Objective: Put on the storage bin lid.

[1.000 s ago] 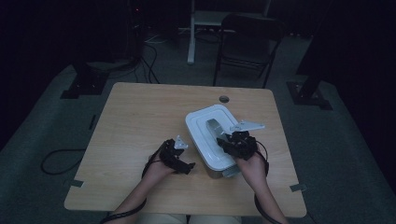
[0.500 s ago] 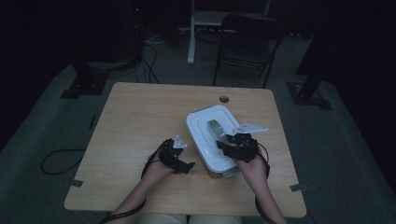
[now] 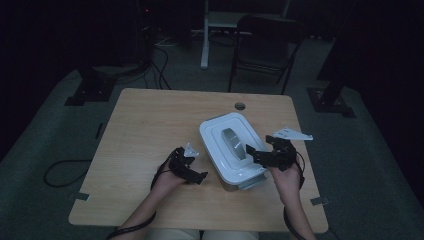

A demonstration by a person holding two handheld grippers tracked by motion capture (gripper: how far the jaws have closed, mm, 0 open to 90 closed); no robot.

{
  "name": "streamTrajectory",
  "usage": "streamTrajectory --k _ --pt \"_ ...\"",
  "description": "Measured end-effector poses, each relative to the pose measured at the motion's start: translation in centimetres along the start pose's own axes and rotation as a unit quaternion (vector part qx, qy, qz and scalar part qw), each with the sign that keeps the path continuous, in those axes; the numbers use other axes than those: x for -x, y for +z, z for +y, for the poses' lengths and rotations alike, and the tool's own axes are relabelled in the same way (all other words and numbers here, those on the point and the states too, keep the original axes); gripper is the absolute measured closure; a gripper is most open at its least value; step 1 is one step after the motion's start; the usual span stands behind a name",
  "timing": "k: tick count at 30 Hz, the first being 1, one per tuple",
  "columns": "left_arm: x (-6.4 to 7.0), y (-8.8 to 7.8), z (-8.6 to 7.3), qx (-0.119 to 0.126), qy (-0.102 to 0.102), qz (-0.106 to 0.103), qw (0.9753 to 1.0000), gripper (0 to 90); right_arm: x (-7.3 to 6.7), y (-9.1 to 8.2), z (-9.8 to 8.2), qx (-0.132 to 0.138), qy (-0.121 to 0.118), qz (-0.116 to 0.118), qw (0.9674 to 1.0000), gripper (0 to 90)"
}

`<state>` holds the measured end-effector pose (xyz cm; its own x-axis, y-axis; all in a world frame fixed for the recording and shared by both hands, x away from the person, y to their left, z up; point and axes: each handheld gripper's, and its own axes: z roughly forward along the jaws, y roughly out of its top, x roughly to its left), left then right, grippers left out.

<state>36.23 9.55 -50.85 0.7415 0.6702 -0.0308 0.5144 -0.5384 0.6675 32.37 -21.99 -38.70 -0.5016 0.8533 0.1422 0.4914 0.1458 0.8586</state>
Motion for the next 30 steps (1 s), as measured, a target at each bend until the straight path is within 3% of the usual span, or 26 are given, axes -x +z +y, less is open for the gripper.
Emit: streamTrajectory --k 2,3,4,6,11,12,16,17,22,30 --pt "0.0 0.0 0.0 0.000 0.000 -0.001 1.0000 1.2 0.3 -0.1 -0.1 0.002 0.001 -0.009 1.0000 13.6" --pt "0.0 0.0 0.1 0.002 -0.003 -0.003 1.0000 1.2 1.1 -0.4 -0.2 0.009 -0.010 -0.036 0.9992 13.4" --pt "0.0 0.0 0.2 0.003 -0.004 -0.003 1.0000 1.1 1.4 -0.5 -0.3 0.016 -0.013 -0.040 0.9990 13.2" --pt "0.0 0.0 0.3 0.004 -0.006 -0.003 1.0000 1.2 2.3 -0.7 -0.4 0.015 -0.015 -0.035 0.9992 12.4" --pt "-0.1 0.0 0.4 0.004 -0.008 -0.003 1.0000 1.2 3.9 -0.7 -0.8 0.015 -0.012 -0.050 0.9986 12.4" --pt "-0.1 0.0 0.5 0.006 -0.008 -0.003 0.9999 1.2 5.0 -0.5 -1.0 0.012 -0.003 -0.059 0.9982 12.4" --pt "-0.1 -0.1 0.7 0.008 -0.009 -0.002 0.9999 1.2 6.5 -0.2 -1.4 0.018 0.016 -0.061 0.9979 12.4" --pt "-0.1 0.0 0.8 0.008 -0.008 -0.003 0.9999 1.2 7.5 0.3 -1.8 0.022 0.022 -0.074 0.9967 13.1" --pt "-0.3 0.1 1.3 0.009 -0.008 -0.002 0.9999 1.2 9.0 1.9 -2.8 0.011 0.032 -0.093 0.9951 13.1" --pt "-0.2 0.0 2.1 0.018 -0.007 -0.002 0.9998 1.2 10.2 4.9 -5.0 -0.027 0.045 -0.111 0.9924 13.1"
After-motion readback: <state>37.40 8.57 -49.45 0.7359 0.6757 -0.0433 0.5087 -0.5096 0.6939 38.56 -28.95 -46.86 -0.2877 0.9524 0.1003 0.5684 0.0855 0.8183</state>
